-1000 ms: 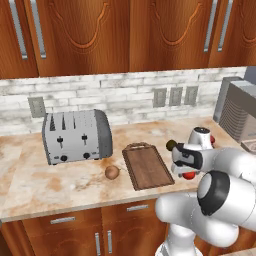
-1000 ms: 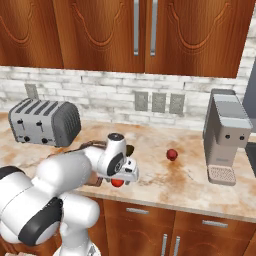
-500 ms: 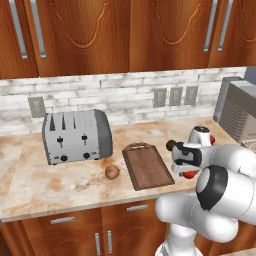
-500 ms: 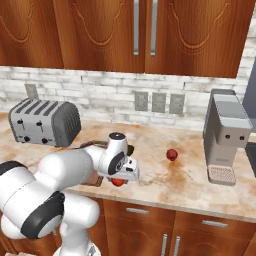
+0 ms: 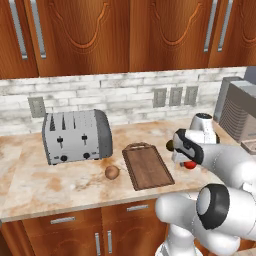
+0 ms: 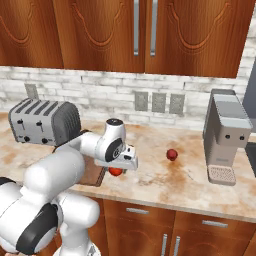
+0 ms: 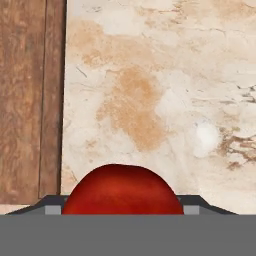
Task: Place the avocado, onion, tomato, and bell pepper on the cutting board.
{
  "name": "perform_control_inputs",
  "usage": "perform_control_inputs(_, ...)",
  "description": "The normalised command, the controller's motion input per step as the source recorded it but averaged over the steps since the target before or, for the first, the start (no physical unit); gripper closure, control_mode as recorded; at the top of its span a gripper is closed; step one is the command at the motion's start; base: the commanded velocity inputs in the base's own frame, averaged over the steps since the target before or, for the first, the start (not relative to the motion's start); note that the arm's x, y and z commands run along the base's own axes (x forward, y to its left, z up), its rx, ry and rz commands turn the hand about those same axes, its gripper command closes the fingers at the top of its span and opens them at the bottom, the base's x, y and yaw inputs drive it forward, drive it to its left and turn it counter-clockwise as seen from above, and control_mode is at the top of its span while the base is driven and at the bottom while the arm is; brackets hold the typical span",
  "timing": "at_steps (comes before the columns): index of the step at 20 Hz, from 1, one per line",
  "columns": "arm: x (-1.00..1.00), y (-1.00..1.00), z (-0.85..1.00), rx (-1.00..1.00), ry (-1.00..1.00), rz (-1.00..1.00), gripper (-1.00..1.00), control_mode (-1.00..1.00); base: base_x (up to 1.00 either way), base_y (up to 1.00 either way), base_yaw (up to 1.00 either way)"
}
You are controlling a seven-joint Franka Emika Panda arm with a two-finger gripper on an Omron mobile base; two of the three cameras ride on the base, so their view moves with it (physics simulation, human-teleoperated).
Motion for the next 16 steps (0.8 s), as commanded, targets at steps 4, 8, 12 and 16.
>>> perform_control_inputs(4, 0.01, 0.37, 0.40, 0.00, 0.00, 0.01, 1.00, -1.00, 0.00, 0.00, 0.00)
perform_control_inputs(8, 0.09, 0.54, 0.19, 0.00, 0.00, 0.01, 1.00, -1.00, 0.00, 0.00, 0.00)
perform_control_inputs(12, 0.20, 0.60, 0.07, 0.00, 0.00, 0.00, 1.00, -1.00, 0.00, 0.00, 0.00)
perform_control_inputs(16, 0.40, 0.55, 0.00, 0.00, 0.00, 0.00, 1.00, -1.00, 0.00, 0.00, 0.00)
